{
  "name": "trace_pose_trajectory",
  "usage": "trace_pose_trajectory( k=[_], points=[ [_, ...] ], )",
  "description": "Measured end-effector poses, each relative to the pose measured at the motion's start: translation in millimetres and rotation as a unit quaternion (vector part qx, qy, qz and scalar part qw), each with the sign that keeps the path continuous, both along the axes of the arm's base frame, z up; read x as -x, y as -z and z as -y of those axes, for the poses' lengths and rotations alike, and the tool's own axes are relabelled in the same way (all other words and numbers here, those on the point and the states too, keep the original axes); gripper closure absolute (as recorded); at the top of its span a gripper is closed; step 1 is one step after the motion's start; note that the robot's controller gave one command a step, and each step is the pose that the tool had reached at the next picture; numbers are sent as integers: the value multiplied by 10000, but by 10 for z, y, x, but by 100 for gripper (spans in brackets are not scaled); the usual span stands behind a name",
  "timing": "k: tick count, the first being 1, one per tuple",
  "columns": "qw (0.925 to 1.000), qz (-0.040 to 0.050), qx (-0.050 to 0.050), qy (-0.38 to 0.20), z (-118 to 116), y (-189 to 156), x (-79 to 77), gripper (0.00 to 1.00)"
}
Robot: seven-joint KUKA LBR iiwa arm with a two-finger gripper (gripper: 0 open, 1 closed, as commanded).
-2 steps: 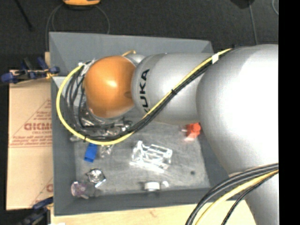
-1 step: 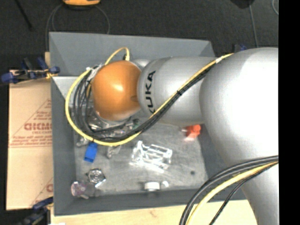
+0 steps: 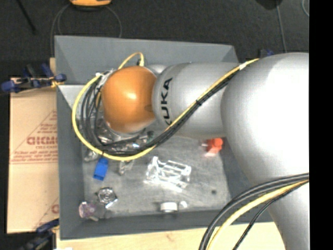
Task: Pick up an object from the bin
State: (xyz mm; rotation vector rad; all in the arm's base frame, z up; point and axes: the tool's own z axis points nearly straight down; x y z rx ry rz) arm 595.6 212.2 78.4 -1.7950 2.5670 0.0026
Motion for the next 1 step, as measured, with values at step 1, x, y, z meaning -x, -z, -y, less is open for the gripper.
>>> trace_pose_trajectory(
  k=[1],
  points=[
    [10000, -14, 23, 9, 10, -25, -10, 100]
  ],
)
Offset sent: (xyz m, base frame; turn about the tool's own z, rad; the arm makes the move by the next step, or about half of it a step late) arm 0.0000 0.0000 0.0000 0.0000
